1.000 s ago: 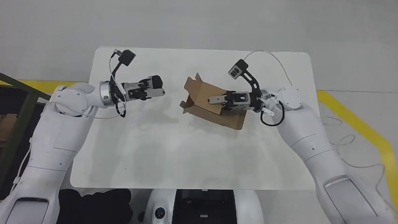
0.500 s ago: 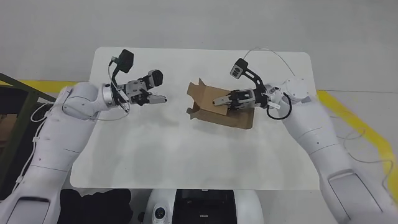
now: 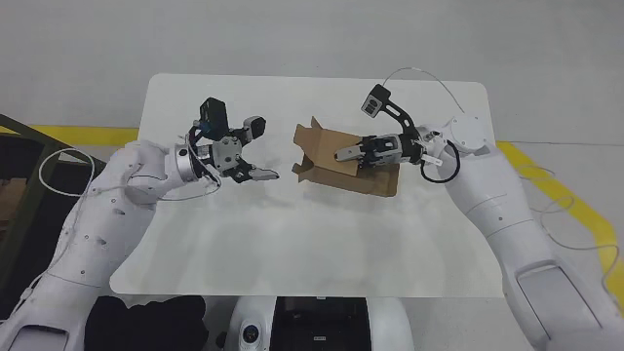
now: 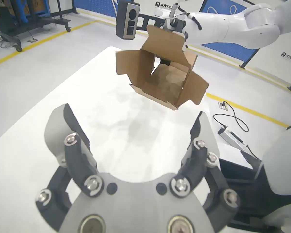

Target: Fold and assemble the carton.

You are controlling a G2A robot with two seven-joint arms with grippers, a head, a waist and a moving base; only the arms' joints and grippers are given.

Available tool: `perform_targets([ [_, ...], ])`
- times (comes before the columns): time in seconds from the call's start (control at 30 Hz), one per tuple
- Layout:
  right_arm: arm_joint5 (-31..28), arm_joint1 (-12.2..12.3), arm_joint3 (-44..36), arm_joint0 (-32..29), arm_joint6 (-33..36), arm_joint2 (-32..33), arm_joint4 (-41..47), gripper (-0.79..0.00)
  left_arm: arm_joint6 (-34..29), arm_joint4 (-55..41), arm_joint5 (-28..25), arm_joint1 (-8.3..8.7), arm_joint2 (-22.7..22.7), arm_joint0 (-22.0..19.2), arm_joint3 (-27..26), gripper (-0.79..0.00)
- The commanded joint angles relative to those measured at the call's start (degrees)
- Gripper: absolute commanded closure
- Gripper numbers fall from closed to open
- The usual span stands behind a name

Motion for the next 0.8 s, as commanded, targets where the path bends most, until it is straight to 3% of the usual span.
perform_targets([
  [0.0, -0.3, 0.0, 0.1, 0.2, 0.0, -0.3, 0.5, 0.000, 10.9, 8.1, 0.0, 0.94, 2.7, -0.6, 1.4, -0.785],
  [0.17, -1.1, 0.0, 0.2, 0.5, 0.0, -0.7, 1.7, 0.000, 31.1, 22.6, 0.0, 3.13, 8.7, -3.1, 5.5, -0.785],
  [0.27, -1.1, 0.1, 0.0, 0.5, 0.0, -0.6, 2.7, 0.000, 39.9, 28.5, 0.0, 4.04, 11.9, -4.8, 7.9, -0.785],
  [0.6, -1.1, 0.1, 0.0, 0.5, 0.0, -0.5, 2.8, 0.000, 39.9, 28.5, 0.0, 4.04, 11.9, -4.8, 7.9, -0.785],
  [0.77, -1.2, 0.5, -3.1, -0.9, -4.2, -0.1, -0.3, 0.000, 35.6, 27.6, 0.1, 3.86, 12.7, -2.7, 4.7, -0.785],
])
